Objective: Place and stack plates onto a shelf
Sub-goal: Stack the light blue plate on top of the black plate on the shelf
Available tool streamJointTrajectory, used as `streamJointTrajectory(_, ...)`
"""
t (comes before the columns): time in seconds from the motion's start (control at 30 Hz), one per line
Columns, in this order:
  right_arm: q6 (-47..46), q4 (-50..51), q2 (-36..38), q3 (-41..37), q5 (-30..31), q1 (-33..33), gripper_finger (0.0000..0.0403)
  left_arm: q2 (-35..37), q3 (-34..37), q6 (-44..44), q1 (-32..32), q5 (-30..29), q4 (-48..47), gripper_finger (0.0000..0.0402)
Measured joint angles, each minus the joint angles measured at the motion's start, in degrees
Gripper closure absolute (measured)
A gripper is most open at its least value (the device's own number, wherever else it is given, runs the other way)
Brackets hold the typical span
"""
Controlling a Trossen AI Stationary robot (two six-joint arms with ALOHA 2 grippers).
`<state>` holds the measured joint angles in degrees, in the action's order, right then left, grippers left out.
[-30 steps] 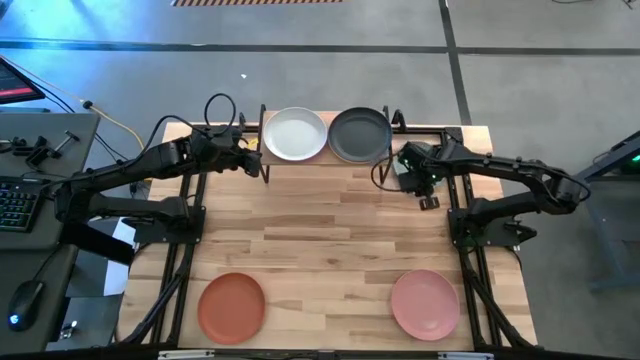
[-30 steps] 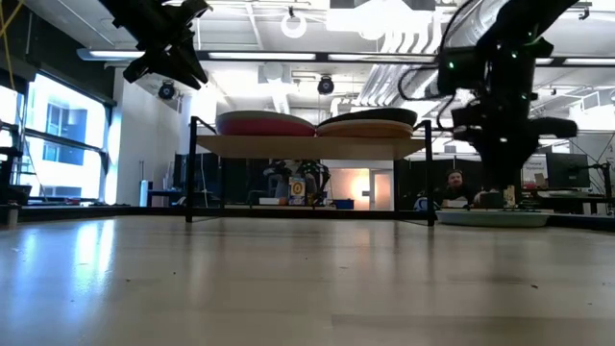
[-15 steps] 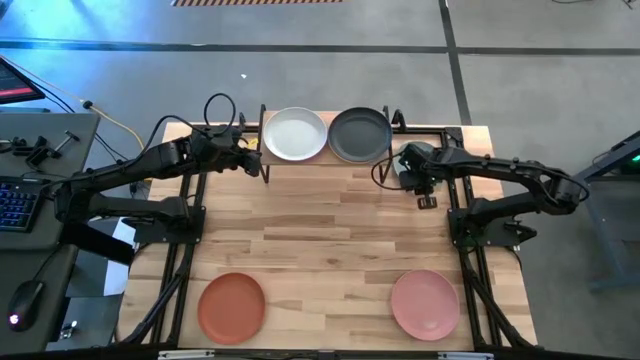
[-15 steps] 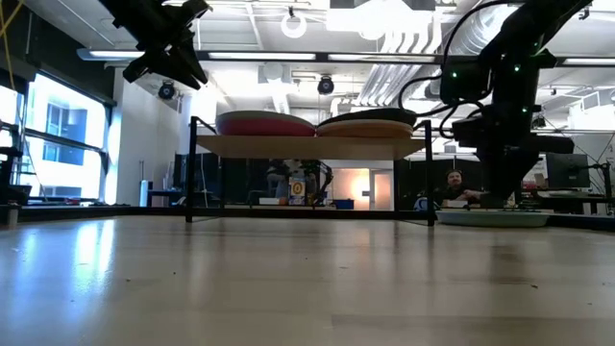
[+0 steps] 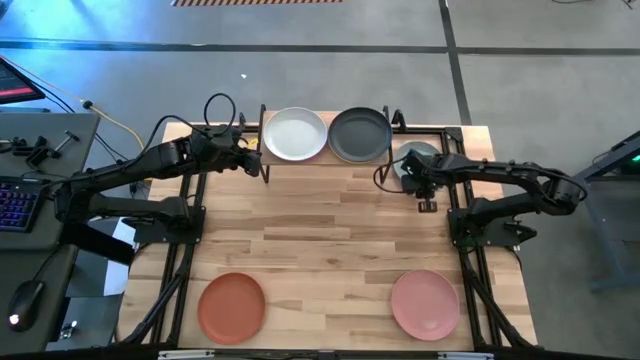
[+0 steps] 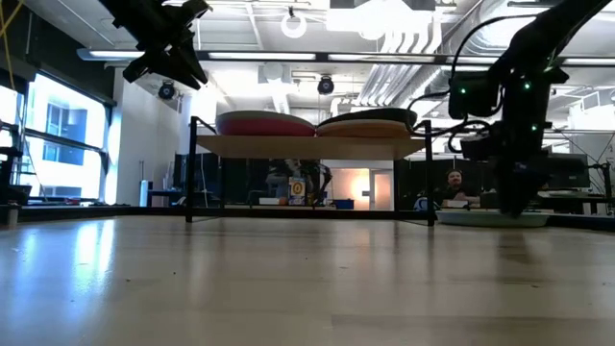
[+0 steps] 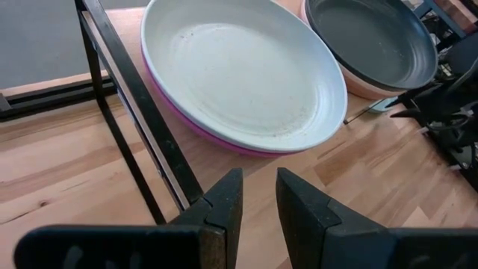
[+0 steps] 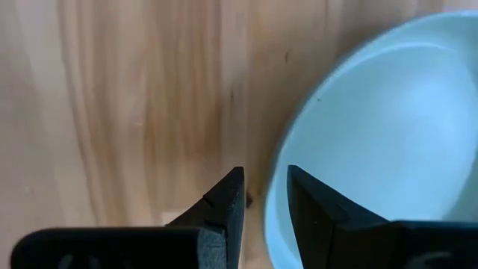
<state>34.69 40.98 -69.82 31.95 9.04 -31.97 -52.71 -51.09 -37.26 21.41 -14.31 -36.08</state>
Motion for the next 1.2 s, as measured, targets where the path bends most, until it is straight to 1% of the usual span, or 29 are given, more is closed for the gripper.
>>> streamJointTrajectory(0.13,-0.1,-1.9,0.0,-1.5,-0.8,0.0,0.0322,0.0,0.0,0.0,0.0,0.0,0.0,0.0330)
streamJointTrajectory(0.37,-0.3,-3.4,0.0,-2.9,-0.5,0.0,0.0323,0.0,0.0,0.0,0.0,0.0,0.0,0.0330)
streamJointTrajectory(0.43,-1.2,-3.9,0.0,-2.9,0.5,0.0,0.0327,0.0,0.0,0.0,0.0,0.0,0.0,0.0330)
streamJointTrajectory(0.53,-4.8,-4.4,0.0,-2.9,3.9,0.0,0.0349,0.0,0.0,0.0,0.0,0.0,0.0,0.0330)
streamJointTrajectory(0.63,-7.0,-4.3,0.0,-2.9,5.4,0.0,0.0388,0.0,0.0,0.0,0.0,0.0,0.0,0.0330)
streamJointTrajectory(0.7,-8.2,-4.0,0.0,-2.9,5.2,0.0,0.0397,0.0,0.0,0.0,0.0,0.0,0.0,0.0330)
streamJointTrajectory(0.93,-11.0,-3.0,0.0,-2.8,4.0,-0.1,0.0402,0.0,0.0,0.0,0.0,0.0,0.0,0.0330)
streamJointTrajectory(1.03,-11.3,-2.3,0.0,-2.6,2.2,-0.1,0.0402,0.0,0.0,0.0,0.0,0.0,0.0,0.0330)
streamJointTrajectory(1.2,-11.9,-0.7,0.0,-0.2,1.4,-0.2,0.0403,0.0,0.0,-0.1,0.0,0.0,0.0,0.0330)
